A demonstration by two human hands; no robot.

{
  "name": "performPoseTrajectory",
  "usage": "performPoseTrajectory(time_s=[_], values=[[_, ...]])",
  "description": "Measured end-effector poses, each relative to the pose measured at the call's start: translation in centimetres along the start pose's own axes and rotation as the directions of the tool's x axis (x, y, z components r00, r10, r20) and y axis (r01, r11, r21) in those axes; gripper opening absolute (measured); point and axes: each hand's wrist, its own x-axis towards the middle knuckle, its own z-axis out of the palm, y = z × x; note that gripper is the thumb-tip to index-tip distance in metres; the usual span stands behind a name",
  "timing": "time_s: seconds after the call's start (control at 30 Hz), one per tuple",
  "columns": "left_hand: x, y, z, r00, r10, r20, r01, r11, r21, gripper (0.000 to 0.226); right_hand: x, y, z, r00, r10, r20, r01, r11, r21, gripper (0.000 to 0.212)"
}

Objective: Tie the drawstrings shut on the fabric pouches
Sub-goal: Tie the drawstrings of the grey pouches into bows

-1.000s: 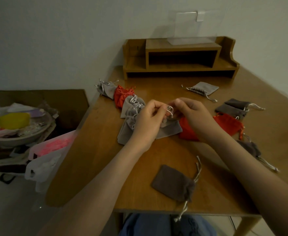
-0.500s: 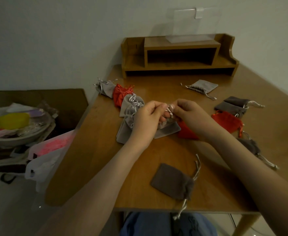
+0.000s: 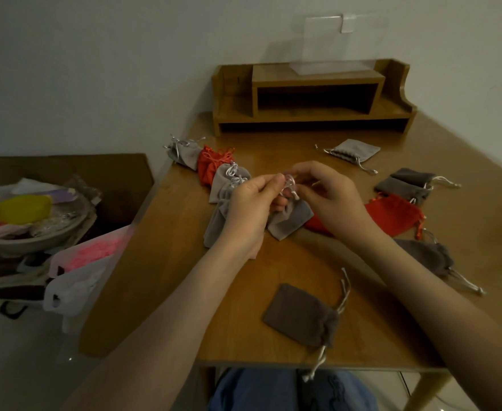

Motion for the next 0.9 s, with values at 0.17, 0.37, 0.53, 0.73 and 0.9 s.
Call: performPoseTrajectory(time_s=[0.17,0.37,0.53,0.73,0.9], values=[[0.2,-0.1,0.0,0.998,-0.059,0.013,0.060,0.995,-0.078,0.016,0.1,-0.1,-0.1,0.999,-0.012,-0.030,0.012,1.000,0.008,0.027],[0.3,-0.3,0.2,0.998,-0.061,0.024,0.060,0.997,0.044,0.014,0.2,-0.6,-0.5,0.976,0.152,0.156,-0.181,0.965,0.189,0.033],[0.1,-0.2,0.4,0.999,-0.028,0.036,0.025,0.997,0.069,0.013,0.3,-0.4,-1.0,0.970,0.168,0.178,-0.187,0.978,0.096,0.030],[0.0,-0.2,0.3,0.999,-0.004,0.047,-0.001,0.995,0.102,0.013,0.4,0.0,-1.2,0.946,0.212,0.246,-0.218,0.976,-0.001,0.027],[0.2,-0.4,0.0,0.999,0.041,0.025,-0.045,0.980,0.195,0.008,0.5,-0.3,-1.6,0.924,0.287,0.251,-0.319,0.943,0.095,0.017]])
